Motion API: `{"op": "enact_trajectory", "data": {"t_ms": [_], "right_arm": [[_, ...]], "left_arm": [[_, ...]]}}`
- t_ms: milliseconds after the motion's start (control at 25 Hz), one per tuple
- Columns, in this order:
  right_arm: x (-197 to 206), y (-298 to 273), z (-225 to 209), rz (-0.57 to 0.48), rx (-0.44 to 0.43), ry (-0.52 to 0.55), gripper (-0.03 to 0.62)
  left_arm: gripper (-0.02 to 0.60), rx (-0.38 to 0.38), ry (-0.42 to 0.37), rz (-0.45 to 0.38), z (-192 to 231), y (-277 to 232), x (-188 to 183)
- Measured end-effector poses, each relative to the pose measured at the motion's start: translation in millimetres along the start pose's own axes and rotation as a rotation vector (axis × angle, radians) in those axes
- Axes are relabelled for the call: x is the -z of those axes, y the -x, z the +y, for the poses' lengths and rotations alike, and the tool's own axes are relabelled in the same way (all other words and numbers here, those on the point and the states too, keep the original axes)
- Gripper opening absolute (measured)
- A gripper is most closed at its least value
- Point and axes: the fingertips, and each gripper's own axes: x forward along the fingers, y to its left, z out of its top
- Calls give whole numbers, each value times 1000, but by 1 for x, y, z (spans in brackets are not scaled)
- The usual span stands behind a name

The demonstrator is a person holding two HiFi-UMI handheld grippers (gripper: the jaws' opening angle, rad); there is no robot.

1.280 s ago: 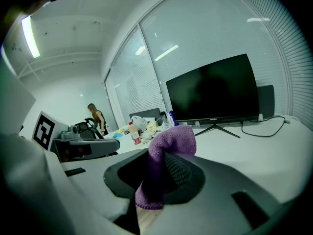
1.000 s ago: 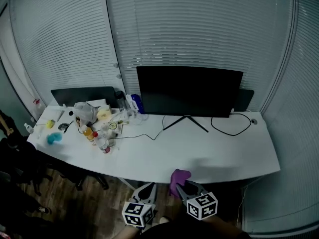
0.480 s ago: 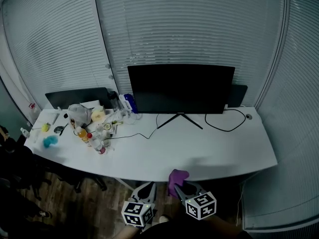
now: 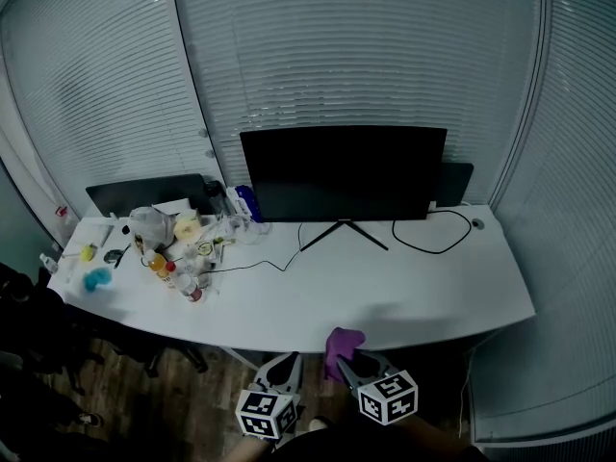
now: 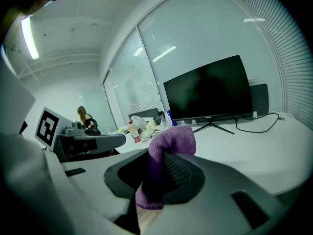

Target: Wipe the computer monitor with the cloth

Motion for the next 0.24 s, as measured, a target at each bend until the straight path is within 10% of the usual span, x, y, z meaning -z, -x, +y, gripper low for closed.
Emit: {"op": "enact_trajectory", "data": {"t_ms": [240], "right_arm": [[0, 4, 1, -5, 4, 1, 94]], "left_arm": [[5, 6, -6, -1, -3, 2, 0]]}}
